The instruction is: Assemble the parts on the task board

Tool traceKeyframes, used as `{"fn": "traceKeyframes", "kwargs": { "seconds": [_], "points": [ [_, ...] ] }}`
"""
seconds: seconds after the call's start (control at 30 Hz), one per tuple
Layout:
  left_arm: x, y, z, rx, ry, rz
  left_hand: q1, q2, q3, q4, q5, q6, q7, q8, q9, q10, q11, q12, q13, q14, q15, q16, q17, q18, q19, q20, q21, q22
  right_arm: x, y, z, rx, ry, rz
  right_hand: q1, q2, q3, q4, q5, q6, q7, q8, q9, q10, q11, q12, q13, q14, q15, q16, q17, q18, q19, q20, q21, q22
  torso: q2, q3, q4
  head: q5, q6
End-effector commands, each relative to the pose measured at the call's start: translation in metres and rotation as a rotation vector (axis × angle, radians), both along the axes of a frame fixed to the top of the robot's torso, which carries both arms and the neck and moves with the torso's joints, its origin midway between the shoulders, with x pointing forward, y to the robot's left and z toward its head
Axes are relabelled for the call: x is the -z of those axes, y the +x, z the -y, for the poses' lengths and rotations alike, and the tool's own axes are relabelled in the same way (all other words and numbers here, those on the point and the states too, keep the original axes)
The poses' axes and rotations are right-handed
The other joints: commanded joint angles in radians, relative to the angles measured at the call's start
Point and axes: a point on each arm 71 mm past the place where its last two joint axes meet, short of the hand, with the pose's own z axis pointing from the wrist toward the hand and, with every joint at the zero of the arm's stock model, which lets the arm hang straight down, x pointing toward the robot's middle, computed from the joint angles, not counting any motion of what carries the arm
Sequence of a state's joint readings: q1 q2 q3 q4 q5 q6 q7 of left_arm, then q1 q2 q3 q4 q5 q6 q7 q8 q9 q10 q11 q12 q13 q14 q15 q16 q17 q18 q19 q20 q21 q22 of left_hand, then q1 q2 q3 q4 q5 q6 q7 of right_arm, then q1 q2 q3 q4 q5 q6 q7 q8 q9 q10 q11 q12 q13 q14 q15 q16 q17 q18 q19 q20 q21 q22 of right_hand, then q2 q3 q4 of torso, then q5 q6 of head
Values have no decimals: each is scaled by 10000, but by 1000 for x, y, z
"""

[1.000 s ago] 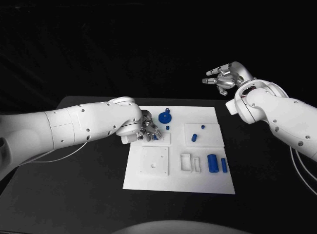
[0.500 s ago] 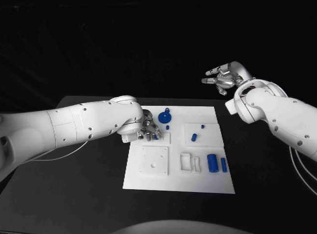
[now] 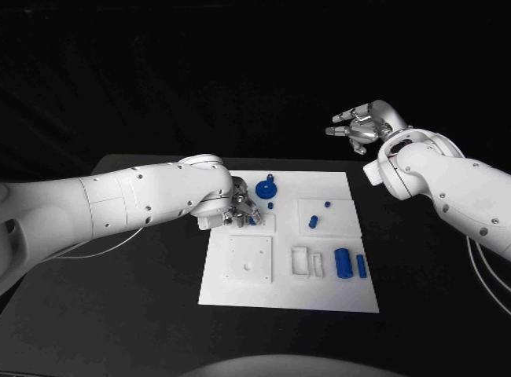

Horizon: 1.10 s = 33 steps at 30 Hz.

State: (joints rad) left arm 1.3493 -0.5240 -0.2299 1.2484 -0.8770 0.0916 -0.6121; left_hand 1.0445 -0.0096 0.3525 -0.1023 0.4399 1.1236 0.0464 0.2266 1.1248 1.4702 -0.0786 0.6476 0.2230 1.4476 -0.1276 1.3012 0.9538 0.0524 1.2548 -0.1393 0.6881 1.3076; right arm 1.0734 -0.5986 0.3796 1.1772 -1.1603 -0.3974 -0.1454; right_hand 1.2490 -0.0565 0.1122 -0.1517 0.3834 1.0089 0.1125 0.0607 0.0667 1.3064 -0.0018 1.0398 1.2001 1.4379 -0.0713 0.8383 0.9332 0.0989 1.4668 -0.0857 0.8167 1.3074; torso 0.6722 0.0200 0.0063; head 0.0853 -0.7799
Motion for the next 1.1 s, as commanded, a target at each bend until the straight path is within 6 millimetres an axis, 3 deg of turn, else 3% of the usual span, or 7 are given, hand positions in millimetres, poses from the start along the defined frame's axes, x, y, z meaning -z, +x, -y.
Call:
{"fn": "traceKeyframes", "kwargs": {
  "seconds": [0.03,0.17,0.43,0.93,1.0,1.03,1.1],
  "points": [
    [6,-5,6,275,-34,-210,192,65,153,-117,-187,873,-861,-63,26,456,-56,39,-8,-7,-45,16,-18,-27,92,-13,-55,150,0,0,-1,-122,-101,-30,-89,-18,64,9,-46,31,18,19,4,-59,15,18,-9,31,-12,-36,-5,60,579,-52,-35,737,1,-4,-3,-13,-1],
    [7,-4,5,224,-24,-187,162,-134,-236,290,-927,905,-891,-152,-50,460,-66,20,-14,-14,-56,-16,-68,-54,89,-28,-124,140,1,0,-1,-119,-106,-35,-84,-27,69,7,-55,36,16,19,5,-65,15,7,-17,27,-11,-50,-16,60,578,-51,-46,735,4,-5,2,-12,11],
    [7,-4,2,176,3,-199,419,-527,-607,900,-1245,985,-914,-256,-157,458,-70,0,-20,-16,-67,-48,-124,-85,110,-47,-236,145,1,0,0,-103,-112,-46,-82,-42,66,3,-62,34,17,20,5,-79,17,-18,-36,23,-11,-59,-22,61,577,-51,-64,731,-3,-3,2,-20,-7],
    [8,-3,-4,62,86,-103,645,-1449,-900,2604,-2846,1169,-915,-194,-65,459,-70,27,-15,-16,-80,-47,-168,-102,142,-66,-272,155,3,0,1,-37,-105,-38,-76,-46,12,17,-89,5,21,20,6,-81,20,-28,-48,20,-10,-83,-39,69,576,-50,-90,724,4,0,-3,-31,32],
    [8,-3,-4,67,92,-81,626,-1608,-1117,2647,-2782,1193,-906,-179,-42,463,-65,43,-9,-21,-77,-41,-169,-113,142,-70,-268,158,3,0,1,-24,-178,22,-52,-33,22,7,-19,11,22,21,7,-103,19,-59,-69,11,-9,-104,-54,71,573,-48,-109,720,2,-2,-8,-48,45],
    [8,-3,-4,65,91,-68,595,-1584,-1606,2634,-2160,1199,-908,-166,-18,443,-69,42,-13,-23,-79,-46,-182,-119,142,-82,-268,157,3,0,1,-23,-240,61,-42,-35,30,-4,60,9,26,20,6,-119,19,-90,-91,-1,-9,-132,-75,72,571,-47,-122,716,-1,-6,-5,-60,58],
    [8,-4,-5,58,85,-44,776,-1251,-2607,2653,-1974,1165,-902,-182,1,459,-61,36,-15,-20,-84,-56,-208,-128,142,-84,-273,152,4,0,1,-22,-318,96,-53,-39,27,0,55,9,21,21,6,-120,15,-101,-101,2,-8,-136,-78,74,570,-47,-137,712,-6,-8,-7,-53,100]
  ]
}}
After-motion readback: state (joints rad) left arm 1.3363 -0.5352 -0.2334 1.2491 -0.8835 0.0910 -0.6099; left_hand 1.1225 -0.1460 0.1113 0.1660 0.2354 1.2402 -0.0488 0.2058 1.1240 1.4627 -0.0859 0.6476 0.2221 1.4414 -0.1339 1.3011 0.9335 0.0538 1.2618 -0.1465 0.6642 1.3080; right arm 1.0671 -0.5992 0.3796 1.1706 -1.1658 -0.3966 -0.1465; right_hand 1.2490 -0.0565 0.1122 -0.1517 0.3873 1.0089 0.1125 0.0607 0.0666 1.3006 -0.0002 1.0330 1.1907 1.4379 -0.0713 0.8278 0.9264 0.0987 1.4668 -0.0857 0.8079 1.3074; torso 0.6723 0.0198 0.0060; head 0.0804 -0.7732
